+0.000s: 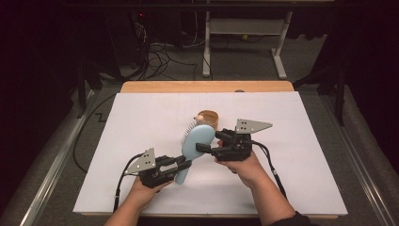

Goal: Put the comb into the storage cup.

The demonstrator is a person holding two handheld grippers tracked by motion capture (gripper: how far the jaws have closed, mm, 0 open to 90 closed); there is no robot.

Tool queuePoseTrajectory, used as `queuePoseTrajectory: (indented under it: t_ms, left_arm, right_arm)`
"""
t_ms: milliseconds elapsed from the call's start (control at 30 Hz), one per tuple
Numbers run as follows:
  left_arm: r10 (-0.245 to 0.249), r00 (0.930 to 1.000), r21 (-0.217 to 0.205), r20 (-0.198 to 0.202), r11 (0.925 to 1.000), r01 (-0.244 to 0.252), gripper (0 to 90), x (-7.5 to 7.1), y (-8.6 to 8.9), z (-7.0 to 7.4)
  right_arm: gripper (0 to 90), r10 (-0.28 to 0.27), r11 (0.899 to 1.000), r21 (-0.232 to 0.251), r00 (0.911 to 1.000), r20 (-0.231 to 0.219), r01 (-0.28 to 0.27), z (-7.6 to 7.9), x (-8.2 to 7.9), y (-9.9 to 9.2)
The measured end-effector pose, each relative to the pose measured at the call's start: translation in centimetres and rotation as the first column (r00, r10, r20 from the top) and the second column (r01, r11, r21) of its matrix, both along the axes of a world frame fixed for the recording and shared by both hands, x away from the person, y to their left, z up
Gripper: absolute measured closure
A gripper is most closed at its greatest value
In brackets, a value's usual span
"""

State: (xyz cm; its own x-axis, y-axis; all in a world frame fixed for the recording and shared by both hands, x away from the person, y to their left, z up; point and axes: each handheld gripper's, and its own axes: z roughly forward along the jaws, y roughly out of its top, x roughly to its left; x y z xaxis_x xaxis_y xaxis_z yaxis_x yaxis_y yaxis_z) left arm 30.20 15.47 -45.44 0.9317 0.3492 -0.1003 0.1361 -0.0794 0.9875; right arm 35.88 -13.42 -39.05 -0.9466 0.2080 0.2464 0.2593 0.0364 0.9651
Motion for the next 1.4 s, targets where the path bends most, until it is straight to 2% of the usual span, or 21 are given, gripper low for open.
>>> queuePoseTrajectory:
  t_ms: [200,800,1400]
  left_arm:
    - [0.000,1.0000,0.004,-0.005,1.0000,0.000,76.4,0.08,0.00,-0.02]
    - [0.007,0.9999,0.006,-0.007,1.0000,-0.007,75.0,0.16,0.06,0.02]
    - [0.008,0.9999,0.020,-0.007,0.9998,-0.008,72.7,0.13,-0.18,0.16]
  right_arm:
    - [53.5,0.026,1.000,0.010,0.9997,-0.002,-0.026,-0.01,-0.01,-0.01]
    - [67.4,0.063,0.998,0.023,0.9978,-0.018,-0.063,-0.02,-0.05,-0.03]
    - [69.7,0.076,0.997,0.020,0.9968,-0.026,-0.076,-0.01,-0.15,0.02]
